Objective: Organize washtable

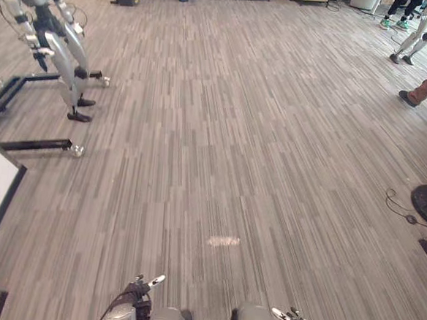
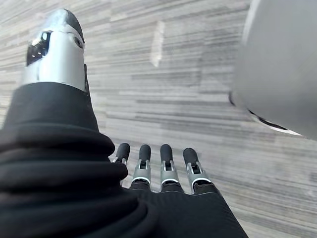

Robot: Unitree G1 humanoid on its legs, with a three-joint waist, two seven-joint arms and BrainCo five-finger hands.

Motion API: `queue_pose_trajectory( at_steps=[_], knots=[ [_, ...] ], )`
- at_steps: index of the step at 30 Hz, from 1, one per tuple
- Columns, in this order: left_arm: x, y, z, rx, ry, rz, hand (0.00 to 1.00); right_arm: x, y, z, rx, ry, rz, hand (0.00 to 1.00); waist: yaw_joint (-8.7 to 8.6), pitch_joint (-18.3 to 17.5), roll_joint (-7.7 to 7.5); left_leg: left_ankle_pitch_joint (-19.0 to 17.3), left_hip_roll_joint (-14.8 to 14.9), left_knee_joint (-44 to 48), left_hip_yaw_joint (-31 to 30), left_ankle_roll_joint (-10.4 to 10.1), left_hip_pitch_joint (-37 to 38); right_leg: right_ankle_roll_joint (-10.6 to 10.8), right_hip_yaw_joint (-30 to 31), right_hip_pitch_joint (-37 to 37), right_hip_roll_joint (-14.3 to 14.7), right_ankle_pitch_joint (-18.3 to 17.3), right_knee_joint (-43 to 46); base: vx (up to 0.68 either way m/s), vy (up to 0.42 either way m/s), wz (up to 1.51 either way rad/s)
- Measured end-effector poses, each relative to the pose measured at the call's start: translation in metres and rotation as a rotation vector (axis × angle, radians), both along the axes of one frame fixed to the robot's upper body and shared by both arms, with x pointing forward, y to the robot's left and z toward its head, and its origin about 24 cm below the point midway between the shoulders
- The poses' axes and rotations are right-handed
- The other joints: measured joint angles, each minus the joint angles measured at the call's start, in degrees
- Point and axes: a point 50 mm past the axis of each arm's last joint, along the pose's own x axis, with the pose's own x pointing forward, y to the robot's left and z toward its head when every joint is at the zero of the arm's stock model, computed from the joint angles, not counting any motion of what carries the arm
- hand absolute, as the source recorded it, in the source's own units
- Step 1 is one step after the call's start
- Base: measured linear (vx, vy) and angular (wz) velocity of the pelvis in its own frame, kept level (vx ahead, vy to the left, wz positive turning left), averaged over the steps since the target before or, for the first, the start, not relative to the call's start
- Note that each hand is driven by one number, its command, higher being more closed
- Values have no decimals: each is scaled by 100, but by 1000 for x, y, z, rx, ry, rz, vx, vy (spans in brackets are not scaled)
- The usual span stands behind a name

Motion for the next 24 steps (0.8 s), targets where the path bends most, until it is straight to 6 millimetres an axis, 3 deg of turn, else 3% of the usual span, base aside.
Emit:
queue_pose_trajectory(
  at_steps=[1, 2, 3, 4, 5, 6, 7, 8, 9, 10, 12, 14, 17, 18, 19, 22, 24],
  knots=[
    [13, -10, 3, -20, -37, -7, 0, -6, -5, 0, -5, 8, -49, 0, -14, 44, 143, -82, 108, -159, -159, -3, 364, 22, -144, -236, 122, -119, -1271, -240, 32, 48],
    [18, -13, 5, -24, -52, -12, 0, -10, -6, -1, -3, 16, -65, 0, -55, 45, 145, -101, 130, -209, -226, -20, 491, 44, -165, -232, 125, -106, -1973, -347, 5, 88],
    [23, -18, 7, -29, -78, -17, 0, -16, -6, -2, 1, 30, -81, 0, -151, 32, 142, -287, 157, -217, -374, -88, 647, 141, -141, -146, 121, 32, -3389, -257, -30, 82],
    [26, -18, 9, -29, -96, -14, 0, -23, -6, -3, 3, 47, -90, 0, -159, 9, 112, -453, 168, -211, -458, -167, 747, 149, -85, -90, 134, 187, -3999, -190, -154, 104],
    [28, -21, 11, -33, -116, -15, 0, -37, -3, -6, 17, 96, -111, 0, -162, -87, 9, -843, 175, -161, -640, -429, 928, 119, -26, -42, 127, 802, -4492, 126, -292, 92],
    [23, -28, 9, -52, -104, -11, 0, -45, -2, -9, 26, 135, -118, 0, -115, -144, 42, -1027, 287, 161, -815, -597, 1026, -191, -132, -39, 217, 737, -4029, 274, -332, 72],
    [22, -30, 8, -57, -100, -11, 0, -46, -3, -9, 24, 138, -121, 0, -115, -170, 79, -1026, 350, 531, -808, -595, 925, -243, -164, 16, 218, 618, -3945, 434, -340, 55],
    [9, -34, 3, -75, -62, 4, 0, -39, -4, -7, 16, 114, -121, 0, -137, -265, 271, -866, 622, 2050, -775, -867, 251, -378, -422, 227, 297, 429, -3978, 344, -252, 30],
    [5, -36, 1, -83, -52, 16, 0, -38, -7, -6, 8, 107, -122, 0, -128, -264, 359, -655, 735, 2638, -785, -1027, 16, -431, -483, 351, 368, 354, -3995, 394, -292, 34],
    [2, -36, 1, -91, -53, 43, 0, -35, -9, -6, 2, 102, -117, 0, -47, -247, 452, -136, 958, 3603, -811, -1208, -376, -584, -590, 642, 483, 215, -4045, 302, -204, 11],
    [-3, -32, 0, -87, -49, 55, 0, -26, -10, -5, -6, 87, -78, 0, -9, -257, 505, -136, 1154, 4495, -722, -1190, -767, -669, -708, 1143, 535, 76, -4276, 311, -214, 18],
    [-2, -31, 1, -88, -60, 59, 0, -17, -10, -4, -8, 63, -69, 0, 40, -258, 466, -295, 1260, 4214, -391, -954, -995, -637, -754, 1577, 495, 83, -4683, 235, -150, 19],
    [-2, -30, 1, -103, -68, 100, 0, 1, -9, -1, -9, 14, -72, 0, 62, -265, 456, -428, 1176, 1700, -125, -955, -896, -539, -754, 1805, 426, 30, -4929, 167, -44, -1],
    [-3, -30, 1, -105, -65, 103, 0, 2, -8, -1, -9, 7, -73, 0, 56, -279, 483, -157, 1134, 901, -160, -882, -825, -503, -764, 1791, 440, -26, -4914, 13, 62, -2],
    [-3, -30, 0, -114, -61, 116, 0, 2, -7, -1, -9, 14, -71, 0, 63, -283, 513, 253, 1119, 350, -157, -1012, -755, -443, -719, 1714, 451, -218, -4693, 43, 78, -3],
    [-8, -22, -2, -101, -37, 130, 0, -1, 2, -4, 6, 28, -66, 0, 33, -391, 277, 286, 811, -51, 3, -961, -556, -310, -584, 1729, 164, -305, -4691, 210, 90, -8],
    [-7, -20, -2, -97, -35, 125, 0, -1, 4, -4, 10, 30, -64, 0, 30, -410, 251, 320, 704, -219, 73, -909, -479, -253, -517, 1760, 75, -278, -4790, 142, 70, -11]
  ],
)
